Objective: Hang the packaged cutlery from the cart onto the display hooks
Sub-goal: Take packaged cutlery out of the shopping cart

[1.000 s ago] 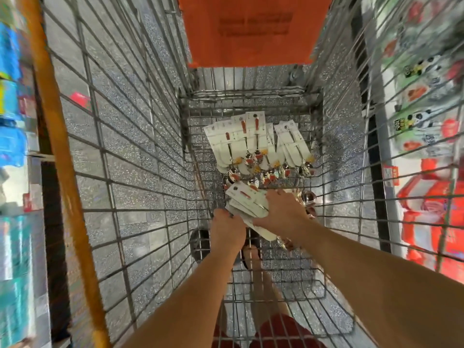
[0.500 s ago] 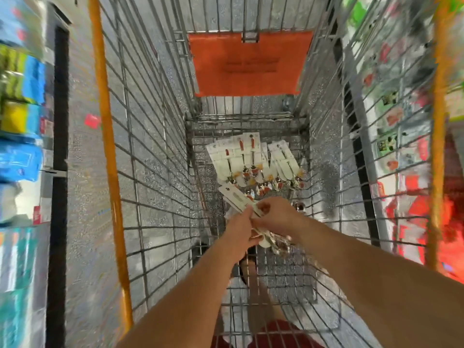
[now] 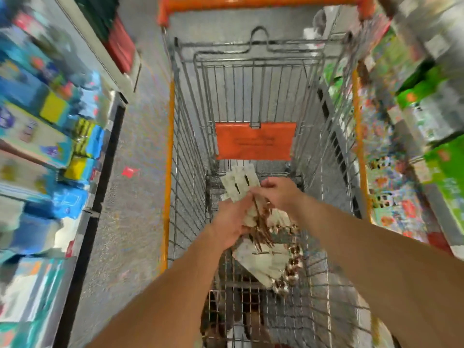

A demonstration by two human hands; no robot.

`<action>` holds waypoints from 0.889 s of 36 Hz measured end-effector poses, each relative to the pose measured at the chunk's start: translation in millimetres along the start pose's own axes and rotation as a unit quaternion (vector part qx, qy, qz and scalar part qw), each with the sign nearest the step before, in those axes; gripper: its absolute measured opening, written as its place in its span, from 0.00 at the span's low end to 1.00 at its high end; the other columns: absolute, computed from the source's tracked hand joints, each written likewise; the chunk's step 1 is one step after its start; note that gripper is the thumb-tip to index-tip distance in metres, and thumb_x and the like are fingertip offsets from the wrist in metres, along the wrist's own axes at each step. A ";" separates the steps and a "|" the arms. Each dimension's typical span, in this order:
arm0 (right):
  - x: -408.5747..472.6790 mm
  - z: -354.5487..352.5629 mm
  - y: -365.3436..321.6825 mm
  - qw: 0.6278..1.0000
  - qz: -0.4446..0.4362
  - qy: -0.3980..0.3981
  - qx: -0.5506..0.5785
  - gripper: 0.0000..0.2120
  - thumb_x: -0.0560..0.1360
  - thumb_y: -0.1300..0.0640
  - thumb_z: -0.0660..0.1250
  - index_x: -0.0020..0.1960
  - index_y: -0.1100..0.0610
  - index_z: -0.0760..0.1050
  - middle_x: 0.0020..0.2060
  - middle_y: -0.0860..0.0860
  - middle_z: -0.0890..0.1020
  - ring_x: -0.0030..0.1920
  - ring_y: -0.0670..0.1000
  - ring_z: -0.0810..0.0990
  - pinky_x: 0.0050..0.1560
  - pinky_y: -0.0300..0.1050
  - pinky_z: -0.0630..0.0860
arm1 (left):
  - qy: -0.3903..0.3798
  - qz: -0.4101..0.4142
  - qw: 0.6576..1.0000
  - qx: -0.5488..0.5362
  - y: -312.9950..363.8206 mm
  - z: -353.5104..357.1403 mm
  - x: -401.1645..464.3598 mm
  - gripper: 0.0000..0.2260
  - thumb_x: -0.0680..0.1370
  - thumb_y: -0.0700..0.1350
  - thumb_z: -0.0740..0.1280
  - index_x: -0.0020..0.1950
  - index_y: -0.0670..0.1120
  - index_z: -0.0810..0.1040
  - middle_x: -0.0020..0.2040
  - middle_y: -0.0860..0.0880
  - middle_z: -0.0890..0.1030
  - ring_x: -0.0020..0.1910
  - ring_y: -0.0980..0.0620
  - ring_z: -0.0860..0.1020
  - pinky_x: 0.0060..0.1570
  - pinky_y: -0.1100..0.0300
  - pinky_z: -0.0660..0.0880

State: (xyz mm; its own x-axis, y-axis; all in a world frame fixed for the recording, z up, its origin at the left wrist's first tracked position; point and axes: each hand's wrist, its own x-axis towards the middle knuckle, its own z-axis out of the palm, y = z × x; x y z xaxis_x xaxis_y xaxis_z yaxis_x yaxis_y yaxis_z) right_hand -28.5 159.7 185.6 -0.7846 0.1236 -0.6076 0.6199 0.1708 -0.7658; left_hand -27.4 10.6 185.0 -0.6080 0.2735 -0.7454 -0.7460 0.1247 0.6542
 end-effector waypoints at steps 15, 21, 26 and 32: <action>-87.3 6.2 -99.5 0.992 -0.036 -0.094 0.080 0.13 0.75 0.57 0.71 0.57 0.60 0.78 0.45 0.51 0.87 0.42 0.48 0.86 0.40 0.44 0.82 | 0.118 0.137 0.983 -0.030 63.0 -27.4 -104.1 0.13 0.82 0.55 0.63 0.55 0.47 0.80 0.39 0.49 0.86 0.39 0.48 0.85 0.38 0.54 0.81; -135.6 42.5 -113.8 0.990 -0.083 -0.098 0.052 0.13 0.71 0.57 0.76 0.52 0.60 0.78 0.47 0.54 0.86 0.41 0.48 0.84 0.42 0.43 0.81 | 0.136 0.191 0.969 -0.082 52.2 -54.4 -168.4 0.12 0.82 0.51 0.65 0.59 0.45 0.78 0.42 0.49 0.85 0.34 0.54 0.83 0.26 0.63 0.77; -188.5 81.0 -114.9 0.989 -0.123 -0.076 -0.025 0.17 0.67 0.49 0.79 0.49 0.58 0.82 0.45 0.57 0.86 0.38 0.50 0.78 0.38 0.40 0.76 | 0.141 0.225 0.962 -0.070 27.8 -81.5 -224.6 0.05 0.80 0.47 0.68 0.54 0.48 0.81 0.39 0.51 0.86 0.37 0.53 0.85 0.41 0.54 0.83; -239.9 122.6 -120.8 0.977 -0.165 -0.126 -0.059 0.12 0.71 0.50 0.76 0.48 0.58 0.82 0.47 0.57 0.85 0.44 0.52 0.81 0.49 0.45 0.80 | 0.164 0.272 0.946 -0.069 1.2 -115.5 -296.5 0.07 0.81 0.46 0.67 0.56 0.47 0.81 0.47 0.48 0.86 0.44 0.49 0.85 0.45 0.50 0.83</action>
State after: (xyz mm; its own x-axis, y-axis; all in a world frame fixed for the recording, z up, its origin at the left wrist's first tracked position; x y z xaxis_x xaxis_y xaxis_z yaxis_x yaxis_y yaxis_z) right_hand 86.0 -10.5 398.0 -0.9049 -0.1988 -0.3763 0.3175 0.2735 -0.9080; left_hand 120.6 -180.4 392.0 -0.9469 -0.0528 -0.3171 -0.3124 -0.0821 0.9464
